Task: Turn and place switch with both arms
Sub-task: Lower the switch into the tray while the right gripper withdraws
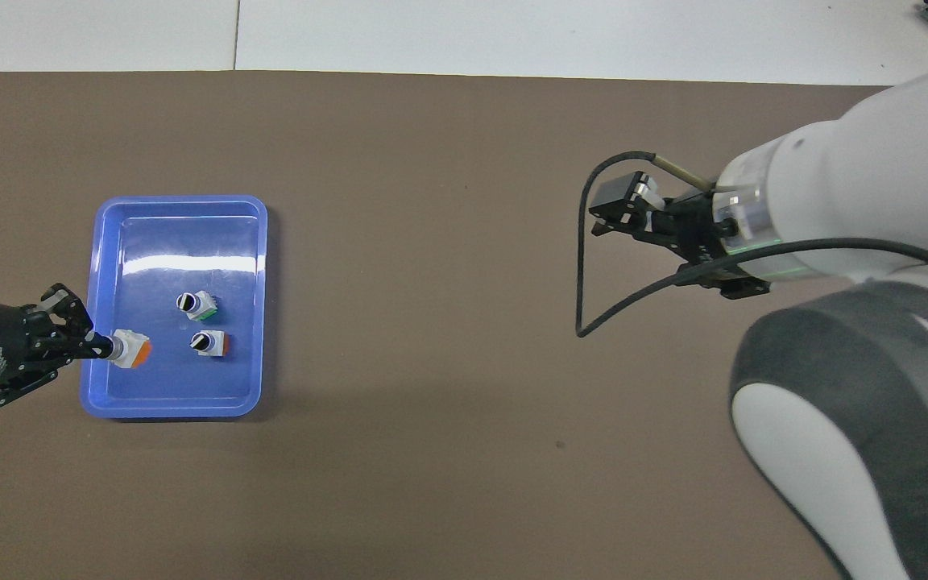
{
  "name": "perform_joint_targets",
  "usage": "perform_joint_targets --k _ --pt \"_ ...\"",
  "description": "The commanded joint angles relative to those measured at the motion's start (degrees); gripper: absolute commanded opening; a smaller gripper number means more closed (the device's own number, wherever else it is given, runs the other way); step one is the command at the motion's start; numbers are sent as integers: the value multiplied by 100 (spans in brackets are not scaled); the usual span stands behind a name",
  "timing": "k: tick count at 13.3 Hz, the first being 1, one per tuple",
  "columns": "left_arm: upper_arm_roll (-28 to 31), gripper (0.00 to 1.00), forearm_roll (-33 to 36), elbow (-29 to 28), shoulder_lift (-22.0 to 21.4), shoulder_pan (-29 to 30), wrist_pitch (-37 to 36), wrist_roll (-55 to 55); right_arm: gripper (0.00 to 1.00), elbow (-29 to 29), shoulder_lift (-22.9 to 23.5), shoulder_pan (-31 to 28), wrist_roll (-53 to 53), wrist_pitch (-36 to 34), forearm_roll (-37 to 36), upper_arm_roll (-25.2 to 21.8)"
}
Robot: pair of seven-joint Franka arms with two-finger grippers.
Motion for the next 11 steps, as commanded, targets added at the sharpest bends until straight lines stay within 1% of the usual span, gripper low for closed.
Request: perform_joint_targets --k 1,2,3,4,5,6,8,11 --pt "-69 0 91 -755 -183 162 742 475 100 -143 -260 -30 -1626 -439 -198 -492" --pt "-69 0 91 -948 -139 162 1014 589 100 -117 -303 -22 -2022 -502 -338 -737" --pt "-77 0 91 -1116 -43 145 1277 677 100 -108 -338 -21 -2427 -528 -522 -862" --pt "-77 0 91 -1152 175 101 1498 678 100 -99 -391 -21 -2866 -598 -785 -1037" --pt "-77 0 91 -1144 413 83 1700 704 100 -99 -418 -13 -3279 -651 -875 -1178" --pt "-77 0 91 -1152 554 83 1806 913 100 -65 -418 -30 -3501 -713 -893 -1275" --pt "-86 0 91 -1153 801 65 1895 1257 100 111 -392 -65 -3687 -914 -1060 -1294" --pt "-95 0 91 -1144 1231 39 2667 1608 100 41 -427 -92 -3670 -1047 -1025 -1285"
